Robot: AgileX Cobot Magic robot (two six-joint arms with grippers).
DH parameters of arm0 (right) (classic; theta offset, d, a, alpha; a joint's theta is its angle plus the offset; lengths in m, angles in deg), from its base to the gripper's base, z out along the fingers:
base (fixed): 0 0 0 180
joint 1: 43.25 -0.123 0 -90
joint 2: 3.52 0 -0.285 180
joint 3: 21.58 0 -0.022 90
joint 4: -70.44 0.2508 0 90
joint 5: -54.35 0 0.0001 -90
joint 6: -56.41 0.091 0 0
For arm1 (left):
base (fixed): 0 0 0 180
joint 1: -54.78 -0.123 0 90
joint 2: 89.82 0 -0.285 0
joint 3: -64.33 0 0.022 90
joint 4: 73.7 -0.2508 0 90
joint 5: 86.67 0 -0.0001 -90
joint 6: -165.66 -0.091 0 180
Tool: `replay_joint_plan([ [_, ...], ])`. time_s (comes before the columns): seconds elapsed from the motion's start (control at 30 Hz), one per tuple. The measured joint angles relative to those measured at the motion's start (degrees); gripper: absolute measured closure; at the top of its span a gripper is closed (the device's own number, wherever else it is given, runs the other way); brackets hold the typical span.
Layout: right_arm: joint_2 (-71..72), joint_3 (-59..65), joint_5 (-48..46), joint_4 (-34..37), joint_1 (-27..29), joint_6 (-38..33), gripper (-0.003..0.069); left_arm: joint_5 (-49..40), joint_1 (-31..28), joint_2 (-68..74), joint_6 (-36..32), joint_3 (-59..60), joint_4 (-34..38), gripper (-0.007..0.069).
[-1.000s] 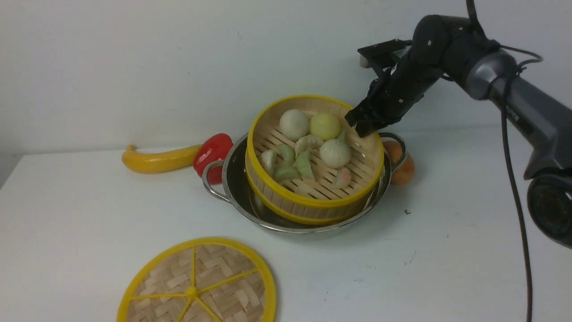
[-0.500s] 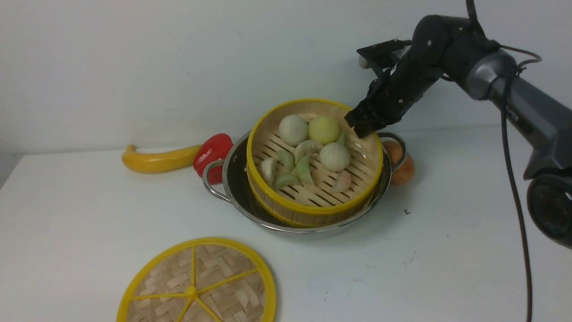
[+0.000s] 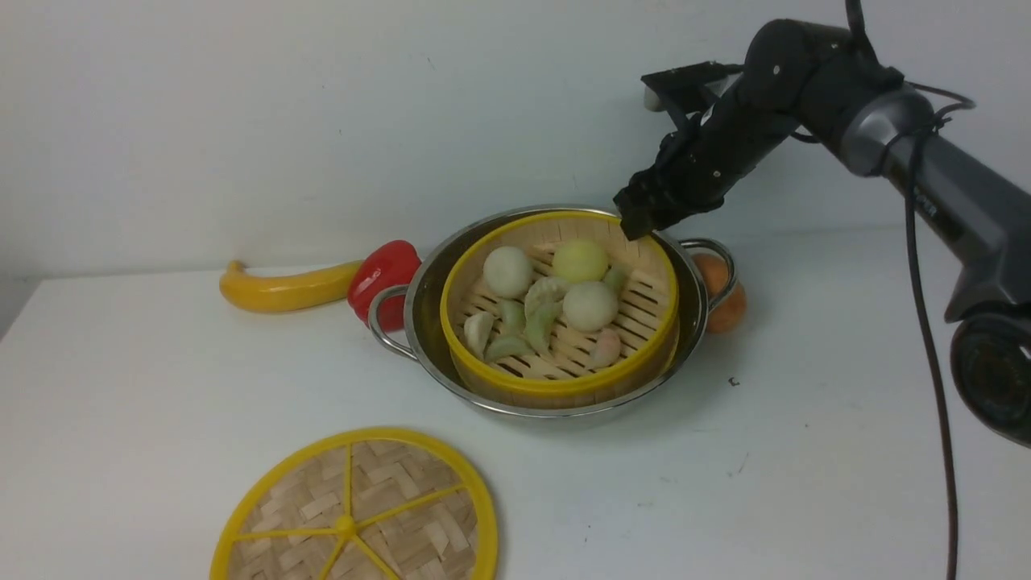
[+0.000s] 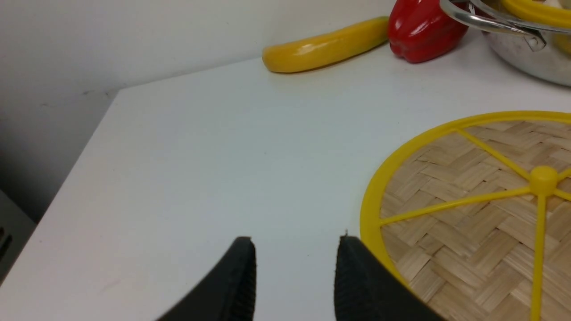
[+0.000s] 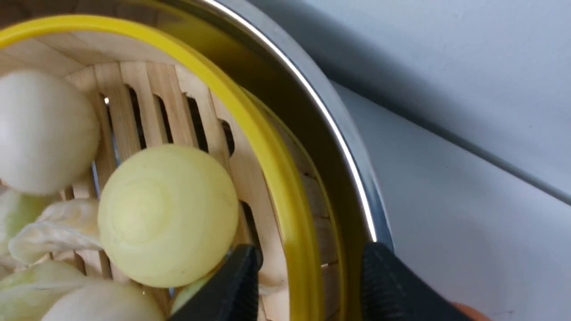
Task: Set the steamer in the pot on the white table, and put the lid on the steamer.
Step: 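Place the bamboo steamer basket of food into the steel pot with the right gripper, then grasp the bamboo steamer lid lying on the table by its centre knob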
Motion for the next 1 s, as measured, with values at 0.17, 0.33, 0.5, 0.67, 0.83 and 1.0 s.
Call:
replay_joint_plan([
  [0.17,0.0,-5.8,-0.2,-2.2,0.0,1.3,0.0338,0.0,0.0,0.0,0.0,0.0,0.0,0.0384],
  [0.33,0.2,-16.5,0.1,-9.7,0.0,8.3,0.0453,0.0,0.0,0.0,0.0,0.0,0.0,0.0384],
  [0.5,4.3,-22.1,0.1,-20.5,0.0,15.6,0.0648,0.0,0.0,0.0,0.0,0.0,0.0,0.0384],
  [0.67,12.0,-22.8,0.1,-23.8,0.0,17.4,0.0664,0.0,0.0,0.0,0.0,0.0,0.0,0.0384],
  [0.83,18.1,-23.1,0.3,-21.7,0.0,19.8,0.0664,0.0,0.0,0.0,0.0,0.0,0.0,0.0384],
  [1.0,22.8,-23.2,0.4,-14.4,0.0,22.5,0.066,0.0,0.0,0.0,0.0,0.0,0.0,0.0384],
])
